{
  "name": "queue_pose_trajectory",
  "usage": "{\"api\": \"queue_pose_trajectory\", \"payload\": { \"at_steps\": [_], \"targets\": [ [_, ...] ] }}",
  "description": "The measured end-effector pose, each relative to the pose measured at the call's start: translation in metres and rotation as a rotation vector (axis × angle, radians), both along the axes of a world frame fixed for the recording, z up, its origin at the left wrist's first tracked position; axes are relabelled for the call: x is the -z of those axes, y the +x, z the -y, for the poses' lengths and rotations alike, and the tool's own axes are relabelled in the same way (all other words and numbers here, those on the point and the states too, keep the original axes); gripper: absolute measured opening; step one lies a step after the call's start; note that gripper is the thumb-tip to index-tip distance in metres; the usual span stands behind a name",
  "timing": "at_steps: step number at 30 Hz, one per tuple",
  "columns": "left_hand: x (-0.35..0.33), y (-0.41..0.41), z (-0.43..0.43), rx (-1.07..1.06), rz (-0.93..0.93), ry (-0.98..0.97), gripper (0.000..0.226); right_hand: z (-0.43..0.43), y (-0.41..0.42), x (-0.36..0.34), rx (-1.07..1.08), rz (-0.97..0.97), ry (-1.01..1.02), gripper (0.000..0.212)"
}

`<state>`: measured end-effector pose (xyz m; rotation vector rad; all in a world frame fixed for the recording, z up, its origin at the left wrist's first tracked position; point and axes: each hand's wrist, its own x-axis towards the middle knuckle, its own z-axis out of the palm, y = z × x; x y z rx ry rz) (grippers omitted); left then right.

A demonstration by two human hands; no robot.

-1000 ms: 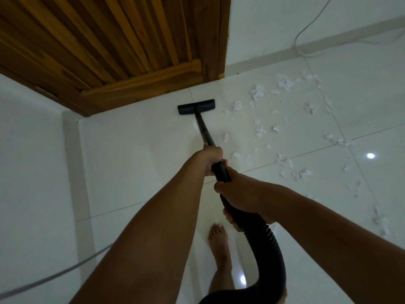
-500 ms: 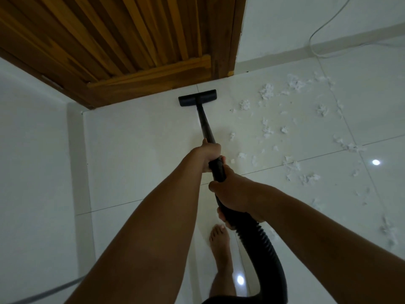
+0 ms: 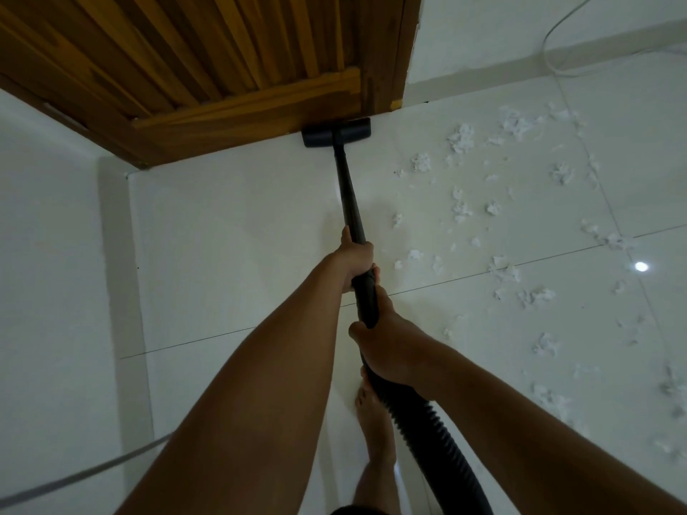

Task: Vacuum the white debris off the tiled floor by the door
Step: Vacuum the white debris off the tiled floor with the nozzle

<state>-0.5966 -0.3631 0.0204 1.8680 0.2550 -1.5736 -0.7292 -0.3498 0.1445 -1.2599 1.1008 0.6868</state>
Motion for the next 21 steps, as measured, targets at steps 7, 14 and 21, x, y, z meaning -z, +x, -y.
{"api": "queue_pose_trajectory", "payload": {
  "at_steps": [7, 14, 21],
  "targets": [
    [-0.005, -0.035, -0.025, 0.067, 0.009, 0.021, 0.073, -0.02, -0.037, -0.014, -0.069, 0.037, -0.018, 0.08],
    [-0.021, -0.106, -0.064, 0.025, 0.005, 0.052, 0.074, -0.052, -0.106, -0.028, -0.097, 0.042, 0.012, 0.077],
    [-0.029, -0.204, -0.116, -0.048, 0.023, 0.048, 0.073, -0.094, -0.202, -0.021, -0.145, 0.065, 0.029, 0.076]
  ]
}}
